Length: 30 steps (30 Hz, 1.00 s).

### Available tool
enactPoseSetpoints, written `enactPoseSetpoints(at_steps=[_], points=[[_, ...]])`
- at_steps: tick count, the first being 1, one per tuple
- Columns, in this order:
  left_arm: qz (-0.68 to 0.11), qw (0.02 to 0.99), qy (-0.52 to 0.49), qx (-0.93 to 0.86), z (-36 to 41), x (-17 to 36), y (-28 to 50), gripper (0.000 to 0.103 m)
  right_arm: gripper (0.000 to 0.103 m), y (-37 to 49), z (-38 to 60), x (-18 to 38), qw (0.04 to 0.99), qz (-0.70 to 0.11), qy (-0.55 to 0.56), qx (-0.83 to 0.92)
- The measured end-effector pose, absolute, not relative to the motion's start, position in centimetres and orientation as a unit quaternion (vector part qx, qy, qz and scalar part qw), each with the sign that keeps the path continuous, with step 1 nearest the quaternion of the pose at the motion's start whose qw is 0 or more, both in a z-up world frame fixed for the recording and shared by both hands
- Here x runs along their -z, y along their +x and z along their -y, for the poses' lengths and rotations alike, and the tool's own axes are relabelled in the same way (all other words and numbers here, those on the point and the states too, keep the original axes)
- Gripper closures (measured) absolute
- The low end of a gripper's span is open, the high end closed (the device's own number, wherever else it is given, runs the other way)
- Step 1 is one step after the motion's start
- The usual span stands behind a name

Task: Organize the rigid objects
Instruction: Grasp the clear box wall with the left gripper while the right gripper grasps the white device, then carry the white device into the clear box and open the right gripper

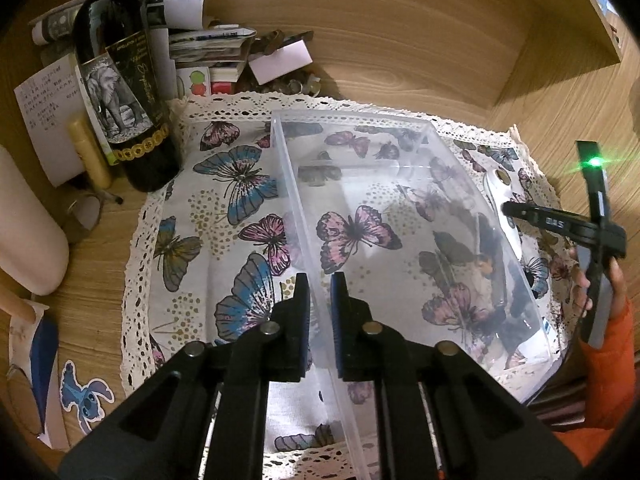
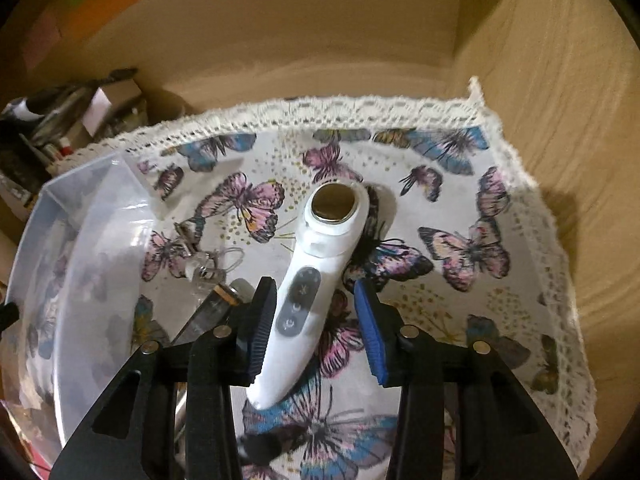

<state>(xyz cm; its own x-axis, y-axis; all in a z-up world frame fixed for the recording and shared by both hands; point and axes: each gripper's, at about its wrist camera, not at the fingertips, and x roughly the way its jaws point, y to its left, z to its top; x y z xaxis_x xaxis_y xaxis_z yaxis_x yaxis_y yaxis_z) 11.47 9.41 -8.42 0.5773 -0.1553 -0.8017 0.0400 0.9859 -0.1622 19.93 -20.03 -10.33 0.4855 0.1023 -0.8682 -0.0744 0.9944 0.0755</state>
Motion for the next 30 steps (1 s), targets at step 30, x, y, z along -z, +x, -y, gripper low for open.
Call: enactPoseSetpoints(at_steps=[30], points=[[-0.455, 0.887, -0.053, 0.05, -9.2, 8.8, 11.6, 0.092, 0.074, 17.2, 13.5, 2.2, 0.905, -0.403, -0.036, -0.131]])
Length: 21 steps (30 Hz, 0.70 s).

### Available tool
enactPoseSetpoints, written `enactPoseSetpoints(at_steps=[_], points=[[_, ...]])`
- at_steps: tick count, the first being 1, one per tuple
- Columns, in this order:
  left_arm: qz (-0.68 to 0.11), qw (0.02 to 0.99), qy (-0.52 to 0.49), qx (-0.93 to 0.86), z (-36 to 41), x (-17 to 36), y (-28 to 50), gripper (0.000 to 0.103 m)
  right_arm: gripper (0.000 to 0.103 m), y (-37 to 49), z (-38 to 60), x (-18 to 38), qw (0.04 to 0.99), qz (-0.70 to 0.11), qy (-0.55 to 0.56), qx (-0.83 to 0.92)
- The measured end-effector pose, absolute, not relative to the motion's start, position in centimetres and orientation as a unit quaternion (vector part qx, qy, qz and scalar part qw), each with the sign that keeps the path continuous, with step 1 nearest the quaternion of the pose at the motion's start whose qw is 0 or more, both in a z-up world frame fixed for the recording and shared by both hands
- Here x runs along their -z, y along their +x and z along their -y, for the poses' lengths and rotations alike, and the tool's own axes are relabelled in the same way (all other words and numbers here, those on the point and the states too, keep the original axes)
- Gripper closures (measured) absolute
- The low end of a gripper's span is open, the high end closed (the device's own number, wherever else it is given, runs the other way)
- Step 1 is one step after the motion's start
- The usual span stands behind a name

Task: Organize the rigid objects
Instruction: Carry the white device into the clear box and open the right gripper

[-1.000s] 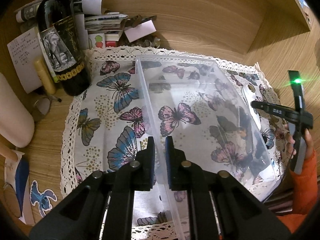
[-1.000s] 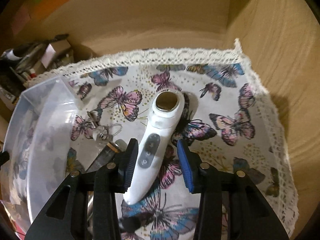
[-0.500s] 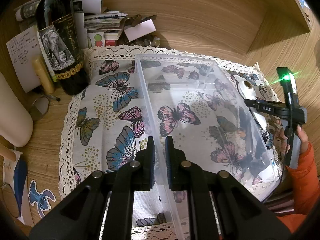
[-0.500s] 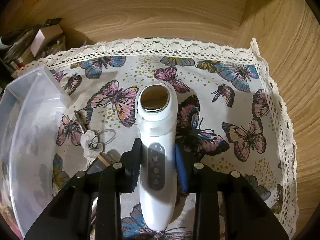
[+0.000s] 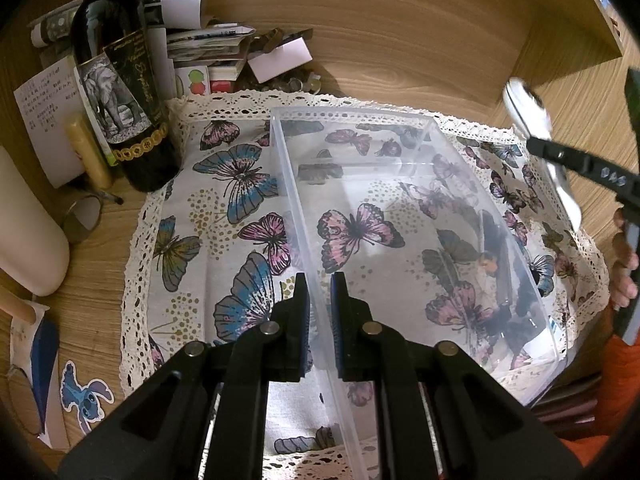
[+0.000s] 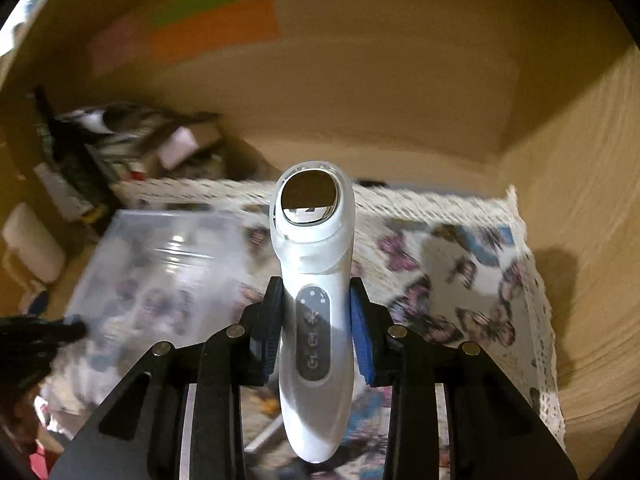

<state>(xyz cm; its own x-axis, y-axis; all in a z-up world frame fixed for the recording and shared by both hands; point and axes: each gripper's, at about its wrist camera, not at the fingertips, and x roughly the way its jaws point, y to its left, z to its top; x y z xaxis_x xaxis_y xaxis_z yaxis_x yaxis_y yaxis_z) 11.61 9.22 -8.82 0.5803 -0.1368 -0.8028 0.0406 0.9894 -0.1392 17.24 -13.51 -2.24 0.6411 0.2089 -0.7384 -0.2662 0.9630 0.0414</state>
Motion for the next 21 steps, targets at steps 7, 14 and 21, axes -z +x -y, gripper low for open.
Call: enactPoseSetpoints(at_steps=[7, 14, 21], points=[[-0.452, 0.889, -0.052, 0.05, -9.3, 8.8, 11.6, 0.092, 0.074, 16.1, 8.7, 2.0, 0.896, -0.395, -0.054, -0.197], [-0.45, 0.89, -0.054, 0.051, -9.3, 8.8, 11.6, 0.092, 0.074, 16.3, 5.3, 4.4, 0.869, -0.429, -0.075, -0.236], [-0.447, 0.891, -0.054, 0.051, -9.3, 8.8, 11.5, 0.092, 0.074, 17.4, 2.9, 6.9, 0.839, -0.471, -0.109, -0.251]])
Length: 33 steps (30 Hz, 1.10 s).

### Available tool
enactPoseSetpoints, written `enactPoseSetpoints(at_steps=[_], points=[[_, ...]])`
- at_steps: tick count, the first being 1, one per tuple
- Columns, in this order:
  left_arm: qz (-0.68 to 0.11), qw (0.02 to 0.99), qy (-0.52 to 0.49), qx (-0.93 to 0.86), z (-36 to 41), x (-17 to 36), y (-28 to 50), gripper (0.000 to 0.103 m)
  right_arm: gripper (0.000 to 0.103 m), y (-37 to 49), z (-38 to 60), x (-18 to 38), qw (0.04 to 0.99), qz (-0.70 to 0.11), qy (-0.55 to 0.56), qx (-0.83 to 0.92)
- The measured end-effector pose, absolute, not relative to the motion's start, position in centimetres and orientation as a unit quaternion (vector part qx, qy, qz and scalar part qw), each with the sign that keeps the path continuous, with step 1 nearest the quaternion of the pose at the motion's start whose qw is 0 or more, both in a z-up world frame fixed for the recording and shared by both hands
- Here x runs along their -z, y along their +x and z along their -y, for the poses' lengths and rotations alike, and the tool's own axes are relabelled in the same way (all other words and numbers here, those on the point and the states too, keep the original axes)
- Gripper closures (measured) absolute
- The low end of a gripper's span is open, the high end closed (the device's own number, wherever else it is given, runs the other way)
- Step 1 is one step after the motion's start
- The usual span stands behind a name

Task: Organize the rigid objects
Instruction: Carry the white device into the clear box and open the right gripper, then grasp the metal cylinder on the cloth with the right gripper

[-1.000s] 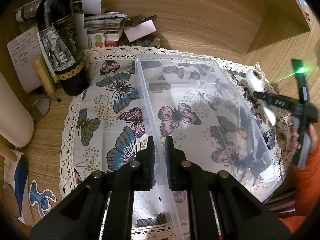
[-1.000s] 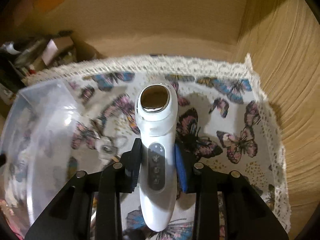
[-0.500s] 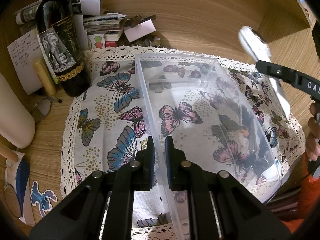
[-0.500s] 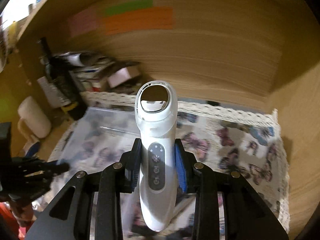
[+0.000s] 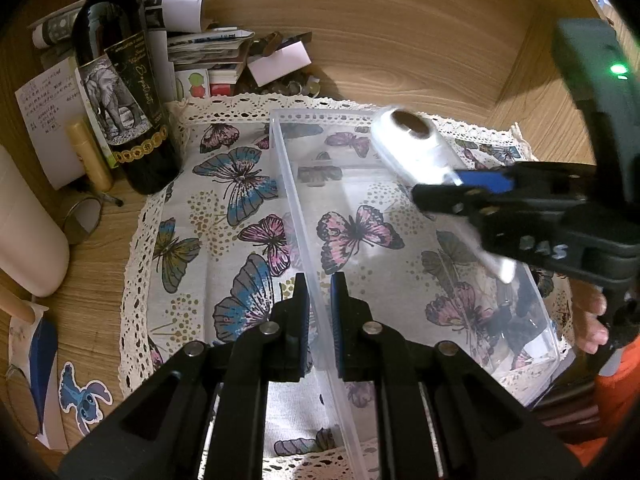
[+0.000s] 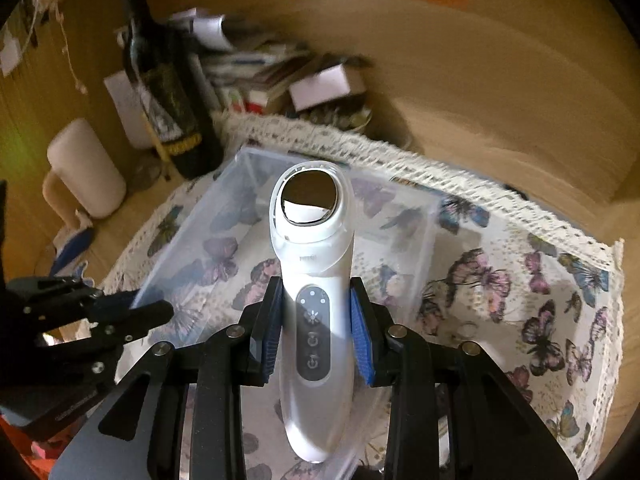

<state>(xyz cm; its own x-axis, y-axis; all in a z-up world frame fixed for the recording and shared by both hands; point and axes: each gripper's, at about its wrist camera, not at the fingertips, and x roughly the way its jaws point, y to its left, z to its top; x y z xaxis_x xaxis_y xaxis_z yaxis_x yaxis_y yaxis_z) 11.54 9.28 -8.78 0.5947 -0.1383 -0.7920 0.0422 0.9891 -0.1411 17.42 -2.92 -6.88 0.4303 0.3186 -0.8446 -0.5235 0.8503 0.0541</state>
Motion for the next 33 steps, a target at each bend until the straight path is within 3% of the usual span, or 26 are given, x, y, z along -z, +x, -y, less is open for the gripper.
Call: enactPoseSetpoints(at_steps=[10, 21, 33], points=[[-0.447, 0.891, -0.054, 0.05, -9.2, 8.8, 11.5, 0.092, 0.074, 18.6, 1.5, 9.3, 0.812, -0.508, -0.142, -0.251], [-0.45, 0.89, -0.054, 0.05, -9.2, 8.8, 11.6, 0.092, 0.073, 16.8, 3.0, 5.0, 0.849, -0.444, -0.141, -0.248], [-0.45, 0.89, -0.053, 0.049, -9.1, 8.8, 11.6, 0.092, 0.055, 16.2, 10.4, 0.4, 0.901, -0.39, -0.106, -0.156]])
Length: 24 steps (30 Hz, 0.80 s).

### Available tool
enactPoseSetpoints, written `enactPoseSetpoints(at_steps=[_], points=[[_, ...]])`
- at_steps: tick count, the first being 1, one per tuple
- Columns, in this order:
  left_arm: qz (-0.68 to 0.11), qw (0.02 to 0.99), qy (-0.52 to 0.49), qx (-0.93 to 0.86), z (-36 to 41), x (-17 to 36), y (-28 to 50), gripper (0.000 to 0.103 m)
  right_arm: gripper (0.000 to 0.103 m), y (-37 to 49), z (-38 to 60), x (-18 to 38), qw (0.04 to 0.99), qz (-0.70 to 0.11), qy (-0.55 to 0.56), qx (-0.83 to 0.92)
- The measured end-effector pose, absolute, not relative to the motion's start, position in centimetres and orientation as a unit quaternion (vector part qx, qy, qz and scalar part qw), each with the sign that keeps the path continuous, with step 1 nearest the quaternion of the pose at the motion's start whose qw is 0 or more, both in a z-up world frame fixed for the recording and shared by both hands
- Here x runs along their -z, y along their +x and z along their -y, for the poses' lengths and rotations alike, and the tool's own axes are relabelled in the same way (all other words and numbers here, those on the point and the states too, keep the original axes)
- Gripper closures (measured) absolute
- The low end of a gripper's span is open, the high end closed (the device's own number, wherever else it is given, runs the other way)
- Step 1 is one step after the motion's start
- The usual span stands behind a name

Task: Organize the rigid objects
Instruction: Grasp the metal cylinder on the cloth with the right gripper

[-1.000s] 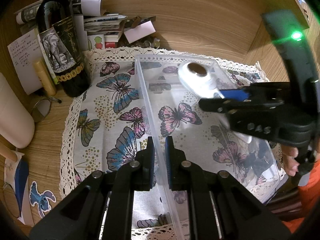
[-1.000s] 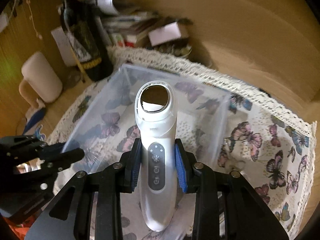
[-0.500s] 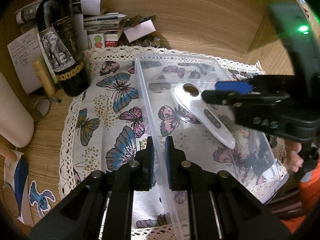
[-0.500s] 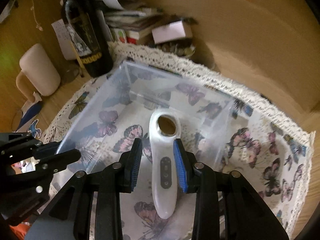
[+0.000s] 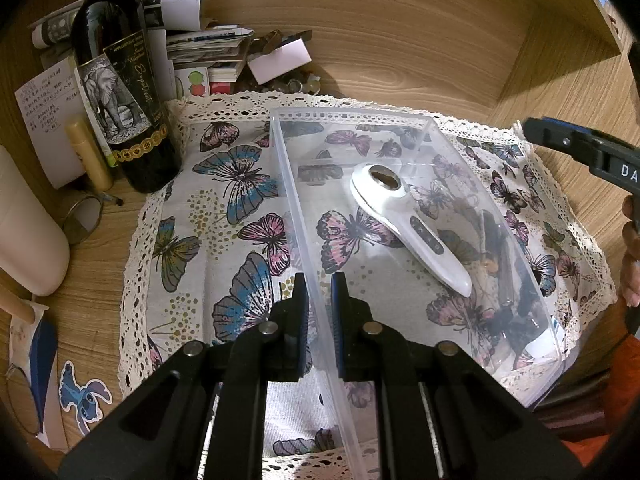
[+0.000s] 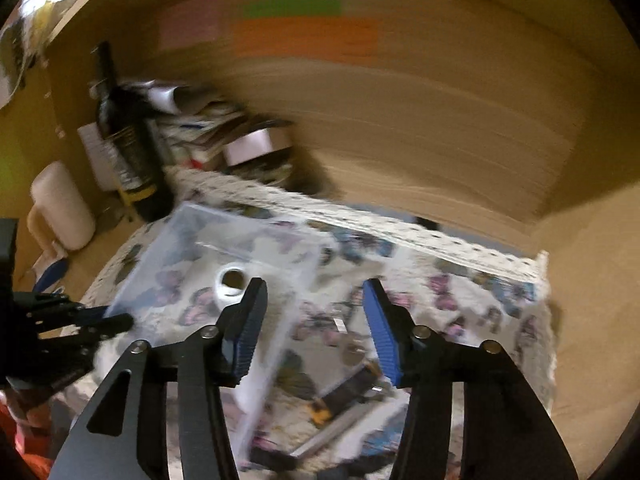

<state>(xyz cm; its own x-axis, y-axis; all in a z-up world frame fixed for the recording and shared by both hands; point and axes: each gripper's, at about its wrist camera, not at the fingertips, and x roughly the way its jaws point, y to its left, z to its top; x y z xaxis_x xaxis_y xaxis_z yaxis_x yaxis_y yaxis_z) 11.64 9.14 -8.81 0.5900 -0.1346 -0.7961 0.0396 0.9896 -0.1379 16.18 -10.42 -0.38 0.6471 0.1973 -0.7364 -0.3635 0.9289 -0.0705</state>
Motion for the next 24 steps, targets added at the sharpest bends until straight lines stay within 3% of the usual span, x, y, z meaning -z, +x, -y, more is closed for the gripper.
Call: enactPoseSetpoints(at_steps=[11, 24], points=[[-0.45, 0.89, -0.053, 0.049, -9.1, 8.9, 11.6, 0.092, 0.054, 17.7, 16.5, 5.0, 0.883, -0.458, -0.056, -0.089], [-0.452, 0.889, -0.053, 0.049, -9.2, 9.1, 11.6, 0.092, 0.054, 15.2, 15.2, 10.8, 0.834, -0.53, -0.063, -0.136]])
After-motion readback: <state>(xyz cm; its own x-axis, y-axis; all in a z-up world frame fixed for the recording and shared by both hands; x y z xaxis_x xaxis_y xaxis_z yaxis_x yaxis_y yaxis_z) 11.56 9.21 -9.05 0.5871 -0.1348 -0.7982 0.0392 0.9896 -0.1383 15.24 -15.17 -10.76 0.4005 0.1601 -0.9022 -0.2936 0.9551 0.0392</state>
